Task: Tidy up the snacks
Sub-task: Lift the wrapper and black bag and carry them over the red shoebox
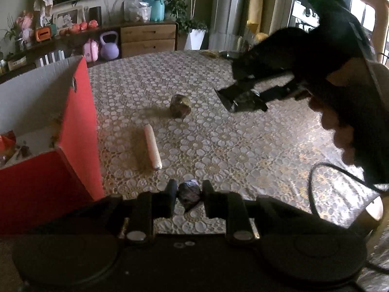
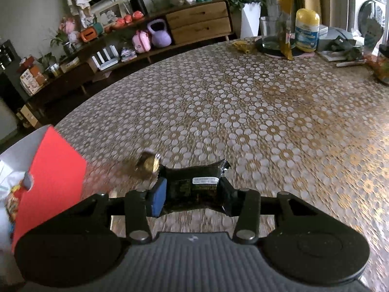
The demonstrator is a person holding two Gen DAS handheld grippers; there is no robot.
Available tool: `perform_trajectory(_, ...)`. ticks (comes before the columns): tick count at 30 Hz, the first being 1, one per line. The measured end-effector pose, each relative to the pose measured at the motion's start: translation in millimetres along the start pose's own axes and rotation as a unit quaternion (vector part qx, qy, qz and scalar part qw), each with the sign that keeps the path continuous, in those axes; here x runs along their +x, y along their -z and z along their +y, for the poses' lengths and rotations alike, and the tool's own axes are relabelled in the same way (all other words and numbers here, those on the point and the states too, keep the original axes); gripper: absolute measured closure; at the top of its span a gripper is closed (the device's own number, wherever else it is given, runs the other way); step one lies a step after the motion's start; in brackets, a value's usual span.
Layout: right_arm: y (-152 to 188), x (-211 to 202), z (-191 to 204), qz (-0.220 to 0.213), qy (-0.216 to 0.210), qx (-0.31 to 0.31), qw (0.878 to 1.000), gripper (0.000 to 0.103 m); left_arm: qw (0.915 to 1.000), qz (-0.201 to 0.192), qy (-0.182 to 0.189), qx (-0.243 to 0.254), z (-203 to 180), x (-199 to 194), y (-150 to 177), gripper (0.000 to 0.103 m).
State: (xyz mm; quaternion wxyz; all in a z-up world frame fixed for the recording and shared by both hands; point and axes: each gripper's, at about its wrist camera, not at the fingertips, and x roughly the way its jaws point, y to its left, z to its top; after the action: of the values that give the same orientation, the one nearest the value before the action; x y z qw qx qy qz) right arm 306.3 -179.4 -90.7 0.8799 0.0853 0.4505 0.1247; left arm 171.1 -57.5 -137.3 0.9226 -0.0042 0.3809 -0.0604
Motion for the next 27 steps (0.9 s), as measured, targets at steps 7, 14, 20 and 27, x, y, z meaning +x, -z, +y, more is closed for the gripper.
perform_trajectory(7,21,-47,13,-0.003,-0.004,-0.015,1.000,0.058,0.9999,-0.015,0.006,-0.004,-1,-25,-6,0.084)
perform_trajectory(14,39,-88,34,-0.014,-0.017,-0.032,0.999,0.058,0.9995,-0.030,0.004,-0.013,3,-51,-8,0.084)
perform_trajectory(20,50,-120,50,-0.026,-0.029,-0.047,0.998,0.058,0.9981,-0.056,0.001,-0.026,10,-76,-15,0.084)
perform_trajectory(27,61,-148,74,-0.040,-0.044,-0.065,0.996,0.058,0.9964,-0.073,0.001,-0.042,28,-102,-23,0.084)
